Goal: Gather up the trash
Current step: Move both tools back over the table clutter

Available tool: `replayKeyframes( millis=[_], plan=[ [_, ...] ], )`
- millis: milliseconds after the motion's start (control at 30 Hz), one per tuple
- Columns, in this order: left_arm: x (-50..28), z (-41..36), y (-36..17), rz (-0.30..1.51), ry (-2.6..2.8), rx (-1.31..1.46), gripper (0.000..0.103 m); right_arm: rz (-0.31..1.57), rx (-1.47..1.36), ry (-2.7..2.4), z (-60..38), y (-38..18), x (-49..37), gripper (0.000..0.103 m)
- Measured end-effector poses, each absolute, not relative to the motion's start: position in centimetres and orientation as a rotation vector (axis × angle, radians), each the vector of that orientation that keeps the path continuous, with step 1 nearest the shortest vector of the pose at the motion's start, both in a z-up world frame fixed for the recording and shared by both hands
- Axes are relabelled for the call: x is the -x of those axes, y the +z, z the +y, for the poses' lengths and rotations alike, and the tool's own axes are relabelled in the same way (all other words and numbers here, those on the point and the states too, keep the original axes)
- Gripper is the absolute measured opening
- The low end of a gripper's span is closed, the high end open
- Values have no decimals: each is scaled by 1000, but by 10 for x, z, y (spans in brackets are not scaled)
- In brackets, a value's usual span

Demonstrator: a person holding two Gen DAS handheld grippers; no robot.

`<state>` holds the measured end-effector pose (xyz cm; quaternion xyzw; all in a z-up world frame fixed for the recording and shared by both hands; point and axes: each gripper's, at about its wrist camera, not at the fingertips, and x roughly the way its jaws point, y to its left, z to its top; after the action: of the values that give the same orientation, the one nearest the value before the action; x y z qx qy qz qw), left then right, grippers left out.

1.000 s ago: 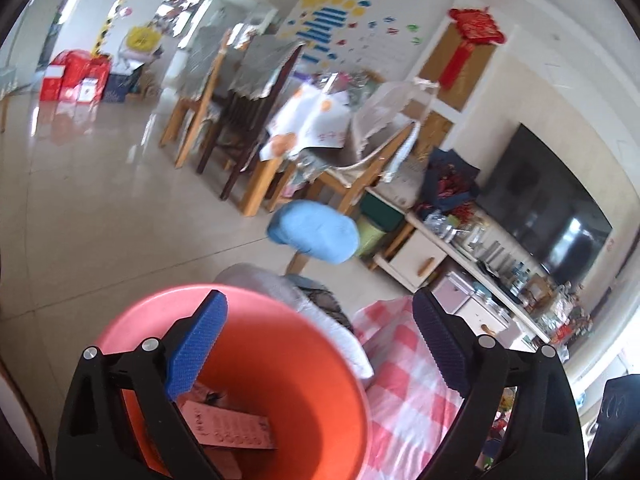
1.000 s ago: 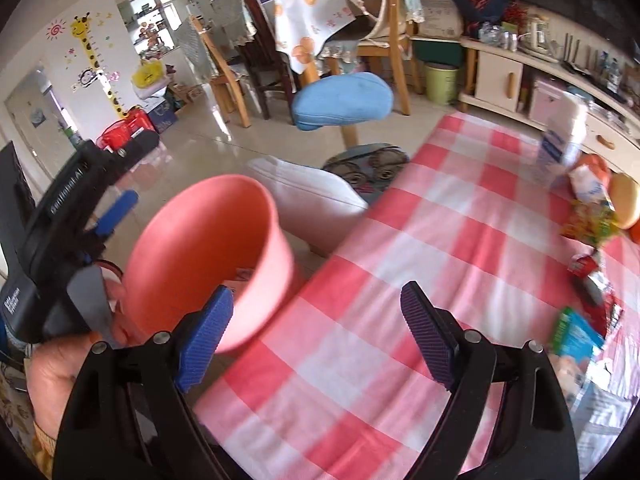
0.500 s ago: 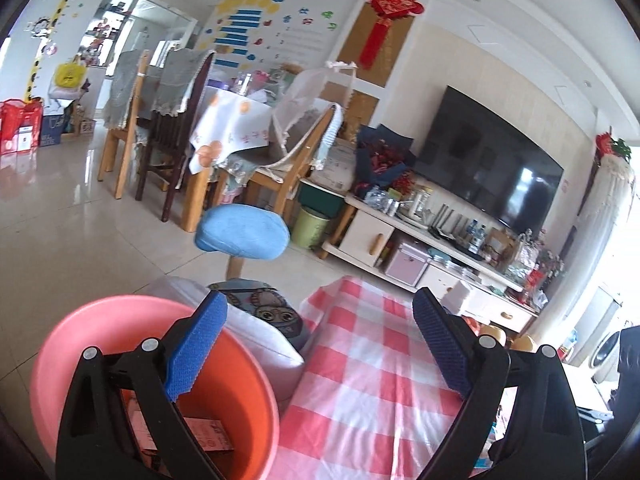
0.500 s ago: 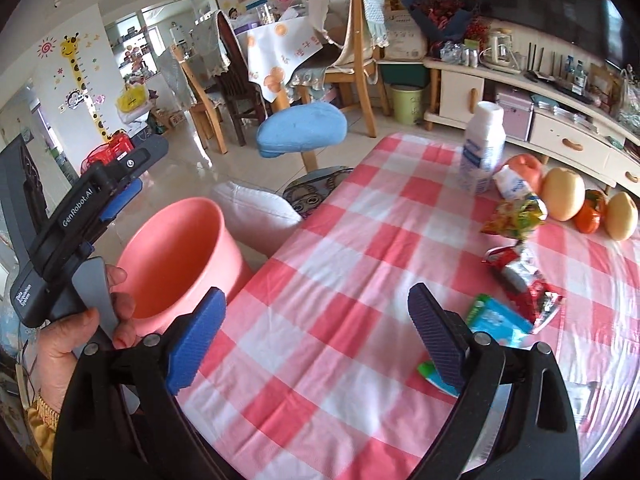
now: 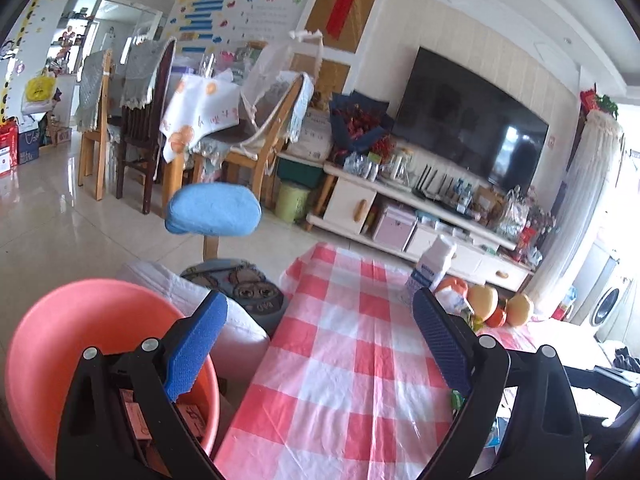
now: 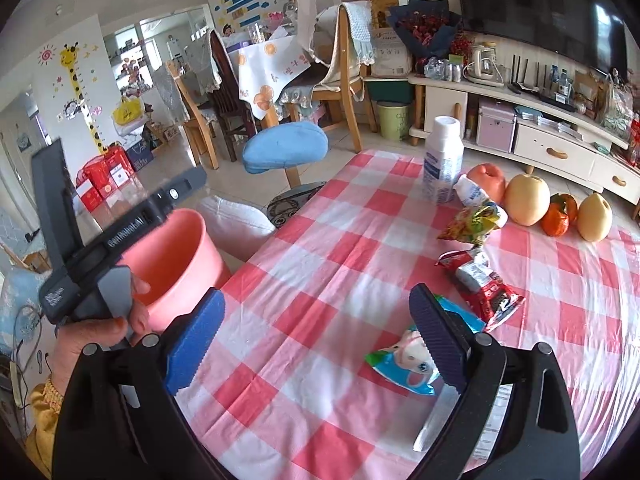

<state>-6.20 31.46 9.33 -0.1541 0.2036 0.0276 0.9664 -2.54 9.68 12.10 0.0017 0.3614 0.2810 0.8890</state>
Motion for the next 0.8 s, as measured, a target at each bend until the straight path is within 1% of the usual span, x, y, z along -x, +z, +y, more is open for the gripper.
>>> replayKeyframes(
  millis=[800],
  plan=[
    [17, 243, 73, 608, -51, 239, 93, 707, -175, 391, -26, 140, 0, 95]
  ],
)
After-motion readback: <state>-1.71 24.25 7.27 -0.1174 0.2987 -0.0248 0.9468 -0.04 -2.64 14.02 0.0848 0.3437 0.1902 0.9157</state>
